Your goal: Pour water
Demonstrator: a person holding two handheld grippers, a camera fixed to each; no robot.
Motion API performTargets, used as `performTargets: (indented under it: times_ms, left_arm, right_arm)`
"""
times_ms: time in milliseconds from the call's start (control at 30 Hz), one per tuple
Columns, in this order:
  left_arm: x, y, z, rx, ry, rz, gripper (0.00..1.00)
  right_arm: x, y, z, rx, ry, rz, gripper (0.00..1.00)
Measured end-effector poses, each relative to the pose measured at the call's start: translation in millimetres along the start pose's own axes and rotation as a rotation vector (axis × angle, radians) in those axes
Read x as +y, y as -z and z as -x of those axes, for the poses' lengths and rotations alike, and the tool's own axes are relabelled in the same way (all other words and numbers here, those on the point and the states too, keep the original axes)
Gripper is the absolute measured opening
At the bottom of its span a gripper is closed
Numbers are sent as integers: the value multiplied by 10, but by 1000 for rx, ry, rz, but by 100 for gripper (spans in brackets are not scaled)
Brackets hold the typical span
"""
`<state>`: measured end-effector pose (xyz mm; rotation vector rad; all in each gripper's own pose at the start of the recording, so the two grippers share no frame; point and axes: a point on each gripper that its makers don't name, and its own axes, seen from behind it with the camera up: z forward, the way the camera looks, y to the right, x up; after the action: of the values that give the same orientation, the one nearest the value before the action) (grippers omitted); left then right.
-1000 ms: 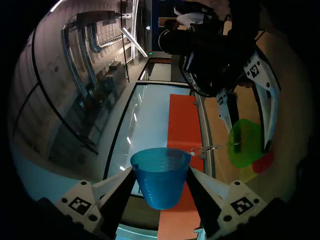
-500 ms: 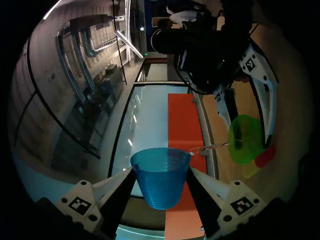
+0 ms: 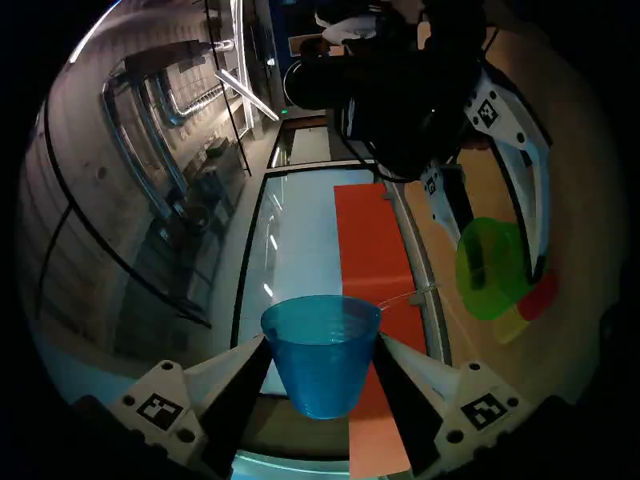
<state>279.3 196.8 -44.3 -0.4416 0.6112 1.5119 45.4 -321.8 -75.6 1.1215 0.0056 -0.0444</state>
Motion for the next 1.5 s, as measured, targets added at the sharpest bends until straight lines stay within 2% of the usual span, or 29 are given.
performTargets:
  times_ms: [400,567,667,800,1100,1500]
  left_arm:
    - [-2,-2,-27,4,-91,-14,84]
    - [-12,-7,-21,6,-88,-14,84]
    - [-18,-7,-15,8,-66,-14,84]
    - [-25,-7,5,10,3,-12,84]
    - [52,-30,119,4,272,15,84]
    - [156,-54,173,30,591,62,84]
  right_arm:
    - [-1,-20,-6,2,-1,0,88]
    - [0,-27,-10,3,-2,-2,88]
    - [4,-29,-16,3,-2,-1,88]
    - [2,-33,-34,8,-3,0,88]
    - [15,-16,-60,17,-2,6,88]
    - [36,13,-111,34,0,14,88]
